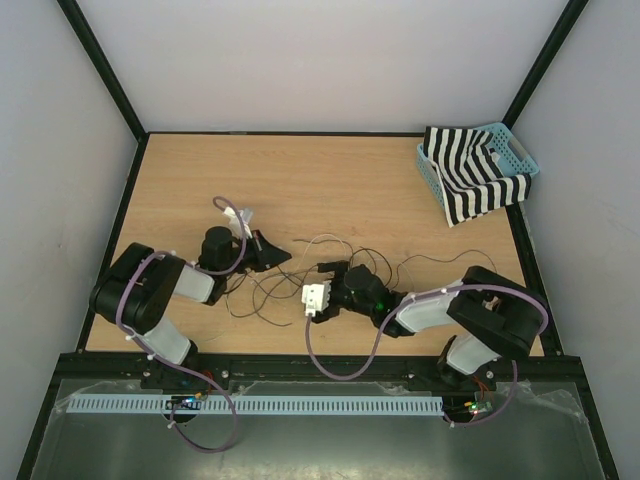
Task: Zip-tie the wires
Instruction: Tie the cable at the center of the board.
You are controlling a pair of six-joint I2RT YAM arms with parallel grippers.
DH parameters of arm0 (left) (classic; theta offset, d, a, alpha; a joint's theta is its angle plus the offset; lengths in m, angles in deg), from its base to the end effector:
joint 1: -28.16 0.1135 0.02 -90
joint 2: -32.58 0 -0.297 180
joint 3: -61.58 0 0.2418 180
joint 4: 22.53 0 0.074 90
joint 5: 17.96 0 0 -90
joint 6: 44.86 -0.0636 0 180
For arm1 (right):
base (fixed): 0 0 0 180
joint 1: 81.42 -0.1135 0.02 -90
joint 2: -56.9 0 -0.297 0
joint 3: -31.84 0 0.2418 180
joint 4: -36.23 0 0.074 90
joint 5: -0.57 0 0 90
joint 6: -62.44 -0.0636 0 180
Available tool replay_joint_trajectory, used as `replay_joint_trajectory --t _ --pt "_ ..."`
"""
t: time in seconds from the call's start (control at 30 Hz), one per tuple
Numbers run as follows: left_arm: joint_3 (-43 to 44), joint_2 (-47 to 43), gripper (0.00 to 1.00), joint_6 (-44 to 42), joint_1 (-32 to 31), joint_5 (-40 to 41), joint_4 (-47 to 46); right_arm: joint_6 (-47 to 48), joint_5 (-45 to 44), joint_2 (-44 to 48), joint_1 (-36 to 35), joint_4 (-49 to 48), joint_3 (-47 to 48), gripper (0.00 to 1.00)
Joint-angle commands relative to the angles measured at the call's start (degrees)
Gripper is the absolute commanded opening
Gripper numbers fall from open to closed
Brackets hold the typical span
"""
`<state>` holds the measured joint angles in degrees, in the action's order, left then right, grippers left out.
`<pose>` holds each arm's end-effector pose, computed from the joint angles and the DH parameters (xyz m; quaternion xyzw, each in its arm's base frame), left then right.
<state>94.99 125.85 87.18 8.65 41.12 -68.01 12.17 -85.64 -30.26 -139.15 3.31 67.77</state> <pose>0.2557 -0.1253 0.1690 0.0115 0.7787 -0.4833 0.3999 0.1498 0.2451 0.1784 -0.6217 0.5198 0.1180 0.5739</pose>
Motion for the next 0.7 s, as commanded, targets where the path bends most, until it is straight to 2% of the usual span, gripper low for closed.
replay_joint_trajectory --t 0.0,0.27,0.67 --pt "1.5 0.96 0.0 0.55 -0.27 -2.37 0.36 8.33 -0.54 -2.16 -1.66 -4.95 0.63 0.99" --pt "1.43 -0.19 0.0 1.47 -0.4 -3.56 2.29 11.48 -3.34 -8.82 -4.03 -10.16 1.79 0.99" --pt "1.85 -0.92 0.0 1.11 -1.14 -3.01 3.6 9.71 -3.73 -17.68 -5.19 -13.63 8.66 0.99"
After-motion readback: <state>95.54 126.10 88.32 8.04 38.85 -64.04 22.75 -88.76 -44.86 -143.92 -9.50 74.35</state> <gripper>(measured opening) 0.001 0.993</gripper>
